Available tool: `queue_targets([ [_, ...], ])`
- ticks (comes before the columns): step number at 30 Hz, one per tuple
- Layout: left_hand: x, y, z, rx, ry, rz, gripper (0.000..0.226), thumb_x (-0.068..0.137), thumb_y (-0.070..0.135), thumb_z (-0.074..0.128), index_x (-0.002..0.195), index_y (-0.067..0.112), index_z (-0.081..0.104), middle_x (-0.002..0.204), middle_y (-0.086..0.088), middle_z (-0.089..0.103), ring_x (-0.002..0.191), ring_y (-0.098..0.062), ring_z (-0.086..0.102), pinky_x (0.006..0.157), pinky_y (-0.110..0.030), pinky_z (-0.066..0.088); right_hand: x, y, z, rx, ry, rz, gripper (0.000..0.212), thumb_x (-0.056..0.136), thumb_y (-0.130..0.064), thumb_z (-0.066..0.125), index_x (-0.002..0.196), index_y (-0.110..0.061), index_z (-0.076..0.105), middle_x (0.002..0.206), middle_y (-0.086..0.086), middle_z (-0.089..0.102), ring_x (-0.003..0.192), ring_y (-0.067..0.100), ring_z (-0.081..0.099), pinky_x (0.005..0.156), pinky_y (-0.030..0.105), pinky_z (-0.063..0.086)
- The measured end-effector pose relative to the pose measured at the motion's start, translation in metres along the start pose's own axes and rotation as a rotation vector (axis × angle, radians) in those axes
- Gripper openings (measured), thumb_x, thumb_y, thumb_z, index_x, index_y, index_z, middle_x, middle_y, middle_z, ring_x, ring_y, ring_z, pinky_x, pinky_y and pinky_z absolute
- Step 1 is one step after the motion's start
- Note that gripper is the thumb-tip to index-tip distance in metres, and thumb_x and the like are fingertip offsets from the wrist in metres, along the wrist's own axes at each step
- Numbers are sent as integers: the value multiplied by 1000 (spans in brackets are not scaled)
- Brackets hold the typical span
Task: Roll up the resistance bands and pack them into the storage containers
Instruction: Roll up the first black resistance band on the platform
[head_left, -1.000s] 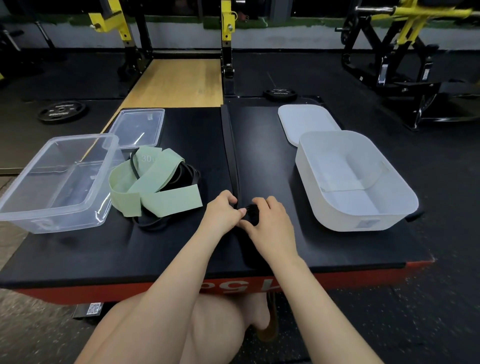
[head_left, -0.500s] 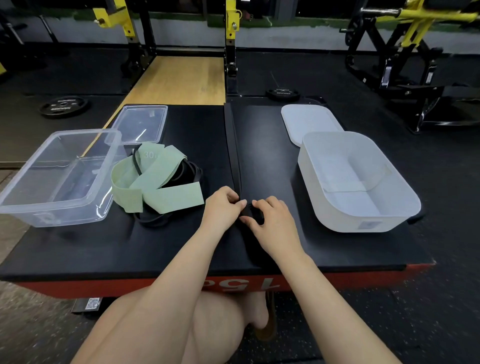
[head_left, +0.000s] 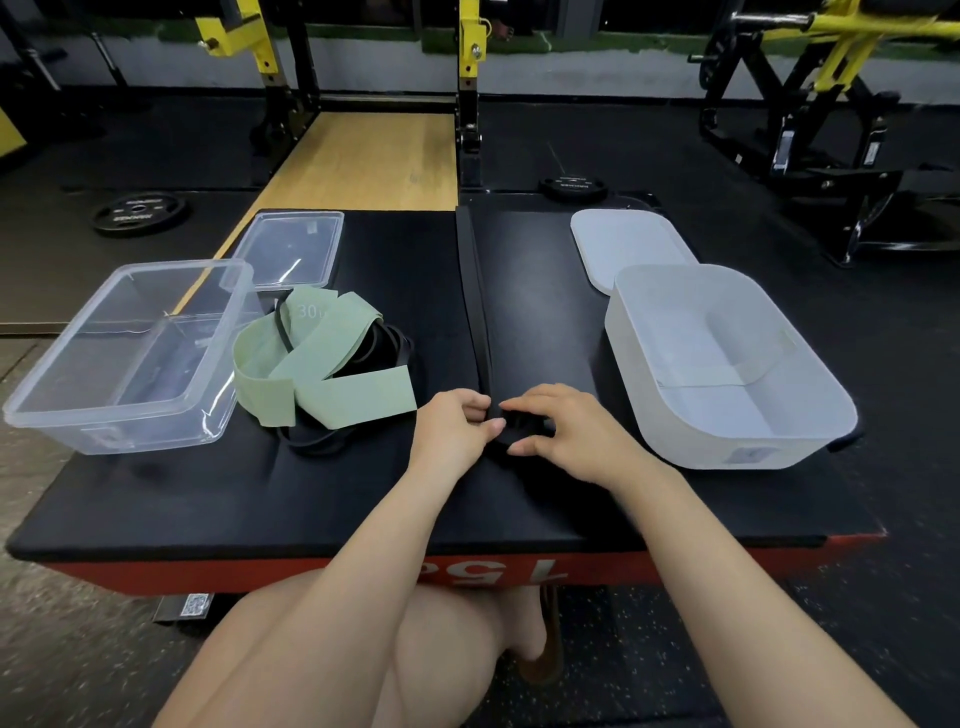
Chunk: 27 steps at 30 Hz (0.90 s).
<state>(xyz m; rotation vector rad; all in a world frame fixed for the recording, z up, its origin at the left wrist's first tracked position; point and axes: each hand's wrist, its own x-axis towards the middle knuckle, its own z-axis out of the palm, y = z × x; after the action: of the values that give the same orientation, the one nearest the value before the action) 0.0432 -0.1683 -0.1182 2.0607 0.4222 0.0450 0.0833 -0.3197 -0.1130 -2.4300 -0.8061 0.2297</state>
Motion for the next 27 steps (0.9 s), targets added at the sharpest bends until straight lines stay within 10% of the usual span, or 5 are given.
queue_targets([
  [18,4,-2,3,62,-27,23,29,85,15,66,113,11,60,104,-2,63,92,-12,57,84,-21,45,-14,-32,42,-129,386,306,57,82,-47,66,121,-11,47,118,3,49,112,20,44,88,27,39],
  [27,10,0,-2,65,-84,9,19,82,25,70,96,14,63,97,-1,65,93,-14,60,87,-25,47,-12,-16,24,-11,250,216,53,82,-42,69,124,-15,53,116,-2,53,114,16,45,92,23,36],
])
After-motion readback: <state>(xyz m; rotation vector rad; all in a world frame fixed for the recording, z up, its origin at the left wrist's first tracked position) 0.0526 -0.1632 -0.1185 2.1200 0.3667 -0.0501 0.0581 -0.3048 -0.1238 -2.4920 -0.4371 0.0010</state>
